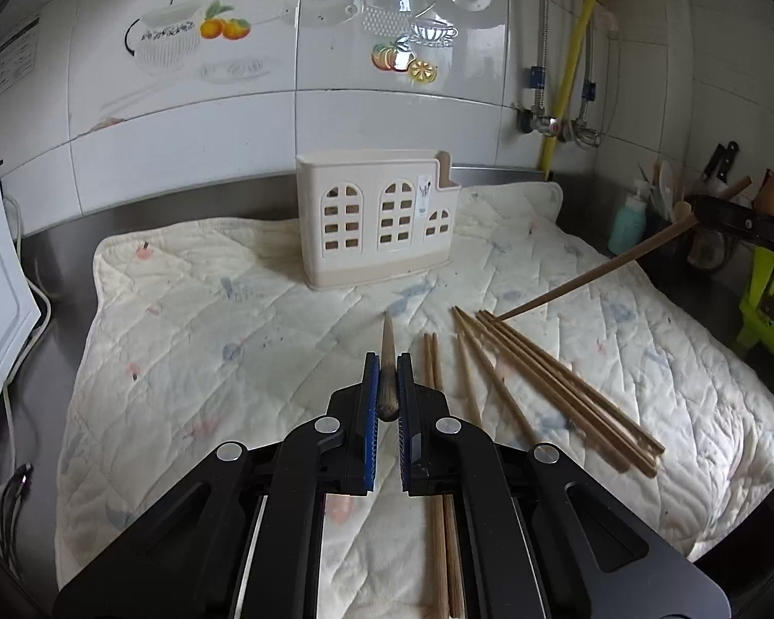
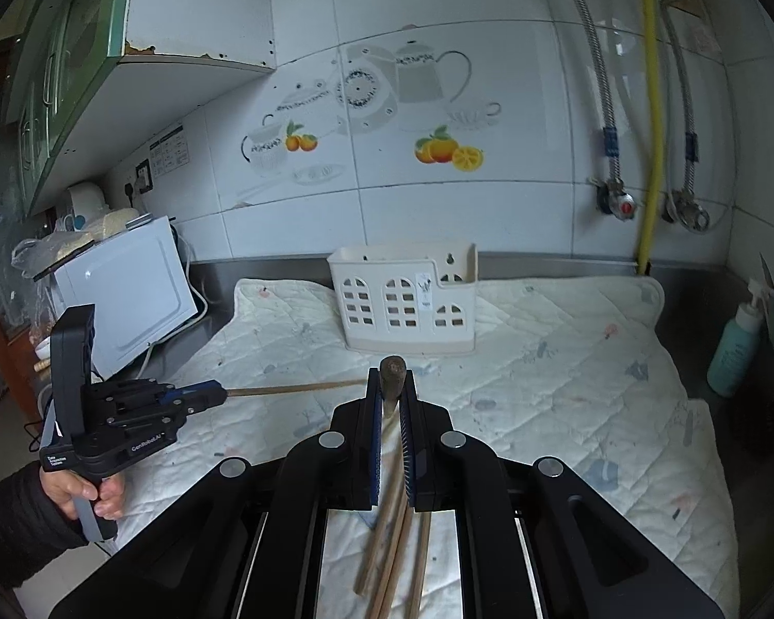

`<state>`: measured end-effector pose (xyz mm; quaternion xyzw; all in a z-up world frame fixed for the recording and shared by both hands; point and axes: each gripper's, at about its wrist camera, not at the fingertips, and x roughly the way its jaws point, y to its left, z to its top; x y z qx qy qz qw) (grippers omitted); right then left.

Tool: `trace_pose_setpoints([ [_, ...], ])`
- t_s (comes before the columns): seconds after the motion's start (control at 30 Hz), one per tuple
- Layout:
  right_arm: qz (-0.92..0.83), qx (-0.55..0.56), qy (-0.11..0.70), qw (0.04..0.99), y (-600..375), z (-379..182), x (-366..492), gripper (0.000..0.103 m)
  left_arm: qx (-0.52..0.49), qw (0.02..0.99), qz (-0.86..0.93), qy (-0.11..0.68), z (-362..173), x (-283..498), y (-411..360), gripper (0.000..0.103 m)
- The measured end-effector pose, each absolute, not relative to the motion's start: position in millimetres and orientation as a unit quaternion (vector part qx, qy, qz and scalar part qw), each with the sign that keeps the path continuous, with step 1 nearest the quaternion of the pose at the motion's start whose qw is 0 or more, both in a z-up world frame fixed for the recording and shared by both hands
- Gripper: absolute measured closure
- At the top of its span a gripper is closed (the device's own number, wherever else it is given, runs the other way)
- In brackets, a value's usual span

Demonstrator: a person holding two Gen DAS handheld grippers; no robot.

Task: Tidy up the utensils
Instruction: 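Lift the chopsticks in both tools toward the white holder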

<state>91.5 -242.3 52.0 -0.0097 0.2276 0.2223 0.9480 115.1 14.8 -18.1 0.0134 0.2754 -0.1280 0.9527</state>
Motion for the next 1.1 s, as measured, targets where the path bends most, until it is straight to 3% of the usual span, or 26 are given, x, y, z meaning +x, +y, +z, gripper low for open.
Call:
trace_pose_setpoints([
  [0.63, 0.191, -0.091, 0.214, 0.954, -216, 167, 220, 0.097, 0.023, 0.962, -0.127, 0.239, 84, 199, 9, 0.098],
  [1.1, 0.168, -0.096, 0.317, 0.928, -201, 114, 326, 0.097, 0.046, 0.987, -0.108, 0.112, 188, 231, -7, 0.098],
])
